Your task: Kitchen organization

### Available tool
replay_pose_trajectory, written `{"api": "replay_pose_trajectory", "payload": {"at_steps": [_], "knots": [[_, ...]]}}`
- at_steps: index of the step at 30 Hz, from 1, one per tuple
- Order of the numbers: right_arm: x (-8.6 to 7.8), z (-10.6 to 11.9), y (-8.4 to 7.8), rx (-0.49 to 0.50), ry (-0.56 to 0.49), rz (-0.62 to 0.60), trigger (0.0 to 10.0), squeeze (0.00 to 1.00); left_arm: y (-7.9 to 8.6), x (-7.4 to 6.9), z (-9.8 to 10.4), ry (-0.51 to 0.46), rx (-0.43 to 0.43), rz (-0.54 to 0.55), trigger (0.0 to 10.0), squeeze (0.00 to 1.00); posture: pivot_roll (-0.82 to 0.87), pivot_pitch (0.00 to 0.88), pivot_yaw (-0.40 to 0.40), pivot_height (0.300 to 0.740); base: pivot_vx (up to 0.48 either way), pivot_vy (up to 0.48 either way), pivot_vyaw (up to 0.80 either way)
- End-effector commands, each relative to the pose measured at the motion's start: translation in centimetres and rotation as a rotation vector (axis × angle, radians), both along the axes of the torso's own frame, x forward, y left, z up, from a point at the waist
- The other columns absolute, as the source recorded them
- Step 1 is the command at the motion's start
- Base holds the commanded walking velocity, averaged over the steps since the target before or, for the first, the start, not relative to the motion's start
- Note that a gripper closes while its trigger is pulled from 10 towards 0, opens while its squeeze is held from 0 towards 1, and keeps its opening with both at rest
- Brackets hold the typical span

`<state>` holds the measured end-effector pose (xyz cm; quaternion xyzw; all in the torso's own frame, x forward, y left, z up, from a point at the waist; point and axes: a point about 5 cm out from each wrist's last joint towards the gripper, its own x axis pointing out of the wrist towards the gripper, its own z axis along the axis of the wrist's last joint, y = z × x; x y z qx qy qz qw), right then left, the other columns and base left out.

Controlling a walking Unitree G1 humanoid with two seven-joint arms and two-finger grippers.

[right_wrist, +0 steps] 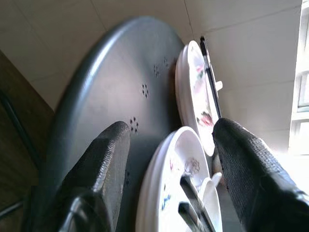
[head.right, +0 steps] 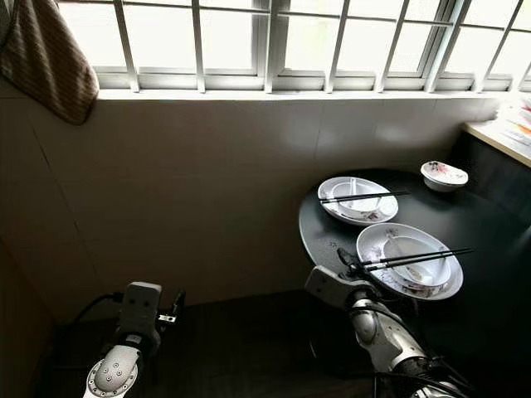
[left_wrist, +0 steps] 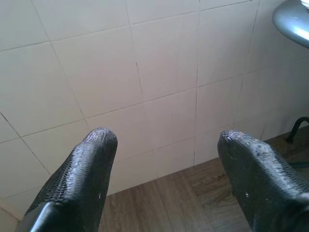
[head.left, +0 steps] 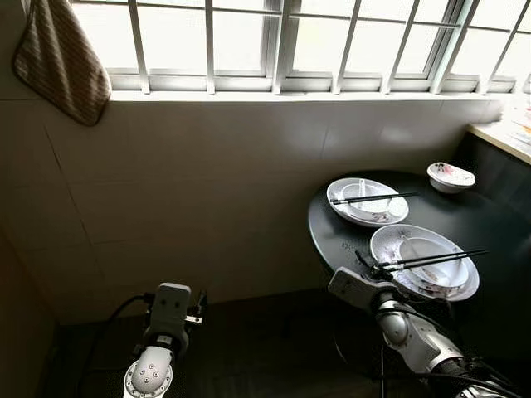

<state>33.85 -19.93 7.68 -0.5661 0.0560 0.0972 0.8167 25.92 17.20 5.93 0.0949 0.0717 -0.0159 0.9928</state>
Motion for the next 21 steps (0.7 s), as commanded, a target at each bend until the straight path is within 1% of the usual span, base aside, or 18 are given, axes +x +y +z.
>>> {"api": "replay_pose_trajectory", "payload": {"at_steps": [1,7,12,16,21], "knots": [[0.5,0.6,-0.6,-0.025,-0.018,-0.019,10.0,0.00,-0.4,0.2,-0.2,0.012,-0.008,-0.012,10.0,0.00,0.05,0.000,-0.057,0.740,0.000,0.000,0.00],[0.8,0.8,-2.0,-0.046,-0.022,-0.069,10.0,0.00,-0.3,0.2,-0.2,0.014,-0.007,-0.012,10.0,0.00,0.06,0.000,-0.055,0.740,0.000,0.000,0.00],[0.9,0.7,-2.4,-0.053,-0.007,-0.070,10.0,0.00,-0.3,0.4,-0.4,0.018,-0.006,-0.012,10.0,0.00,0.05,0.000,-0.049,0.740,0.000,0.000,0.00],[1.0,0.8,-3.1,-0.065,0.016,-0.096,10.0,0.00,-0.3,0.5,-0.4,0.019,-0.005,-0.013,10.0,0.00,0.06,0.000,-0.050,0.740,0.000,0.000,0.00],[1.4,1.0,-3.4,-0.051,0.041,-0.118,10.0,0.00,-0.3,0.8,-0.5,0.018,-0.005,-0.010,10.0,0.00,0.07,0.000,-0.057,0.740,0.000,0.000,0.00]]}}
